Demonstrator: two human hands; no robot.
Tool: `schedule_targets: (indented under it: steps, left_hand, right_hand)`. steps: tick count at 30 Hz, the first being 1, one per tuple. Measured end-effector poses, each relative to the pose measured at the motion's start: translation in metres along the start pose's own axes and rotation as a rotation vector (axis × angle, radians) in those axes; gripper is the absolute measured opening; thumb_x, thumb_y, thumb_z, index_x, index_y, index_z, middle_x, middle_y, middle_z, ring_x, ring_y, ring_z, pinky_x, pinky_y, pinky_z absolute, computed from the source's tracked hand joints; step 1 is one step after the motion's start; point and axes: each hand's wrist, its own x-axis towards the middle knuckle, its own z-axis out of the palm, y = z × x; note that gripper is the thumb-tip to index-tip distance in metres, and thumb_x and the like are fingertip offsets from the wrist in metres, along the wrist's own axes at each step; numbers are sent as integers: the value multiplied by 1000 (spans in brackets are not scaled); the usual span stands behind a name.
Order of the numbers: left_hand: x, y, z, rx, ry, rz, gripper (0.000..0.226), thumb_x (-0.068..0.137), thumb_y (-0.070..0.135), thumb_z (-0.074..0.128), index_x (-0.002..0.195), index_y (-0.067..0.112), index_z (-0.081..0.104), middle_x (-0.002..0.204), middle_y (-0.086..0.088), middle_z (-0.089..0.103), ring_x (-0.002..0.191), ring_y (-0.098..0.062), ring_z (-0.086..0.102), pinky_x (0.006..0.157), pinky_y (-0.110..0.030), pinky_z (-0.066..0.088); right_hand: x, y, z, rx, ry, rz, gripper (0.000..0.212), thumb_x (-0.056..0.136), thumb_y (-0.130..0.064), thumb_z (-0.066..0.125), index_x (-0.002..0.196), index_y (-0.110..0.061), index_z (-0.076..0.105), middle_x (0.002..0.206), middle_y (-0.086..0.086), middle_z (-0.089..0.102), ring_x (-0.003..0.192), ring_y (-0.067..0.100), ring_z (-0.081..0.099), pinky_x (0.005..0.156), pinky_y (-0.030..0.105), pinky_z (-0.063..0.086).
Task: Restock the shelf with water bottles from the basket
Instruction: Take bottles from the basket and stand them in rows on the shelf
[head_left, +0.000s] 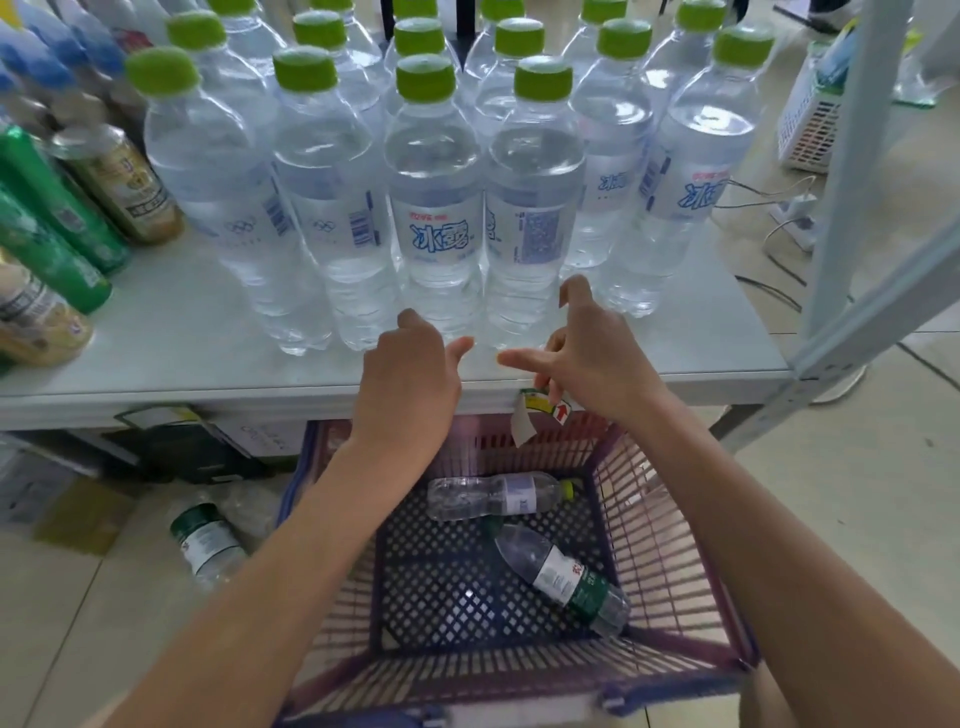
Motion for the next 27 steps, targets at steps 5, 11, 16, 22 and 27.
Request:
schedule_targets:
  steps: [5,11,16,22,27]
  left_hand:
    - [7,-15,-1,97,53,74,59,97,64,51,88,6,55,79,-8,60,76,-27,59,68,-35,44]
    - [-1,-44,-9,82,-678,232,41,103,34,55,72,9,65,57,-1,67,45,-6,59,61,-23,60]
    - [-25,-59,56,366,-943,300,12,98,11,51,95,8,63,96,-10,75,79,-25,72,71,-36,61]
    - [-11,-92,165,354,-849,372,23,99,16,57,121,10,60,122,-12,63,104,-29,65,85,-37,57]
    - [11,-92,229,235,-683,398,70,92,35,72,151,15,40,151,-16,44,131,-35,52,105,-41,50]
  right_hand:
    - [0,-5,-2,-87,-22,62,70,75,-49,86,117,-15,42,68,-1,72,46,4,67,51,17,48]
    - [-21,-12,-51,76,-584,188,30,91,-26,75,100,0,63,75,12,78,60,22,75,57,28,57]
    - [-38,6,-18,-223,-1221,263,22,99,-19,67,106,1,70,93,9,80,82,18,78,68,25,61]
    - [-49,87,99,-759,-1260,164,14,98,-18,67,104,-5,69,98,6,73,92,23,70,84,37,60]
    - [-75,151,133,-875,-1098,84,60,90,-38,75,136,-3,56,128,10,65,116,30,62,99,37,52]
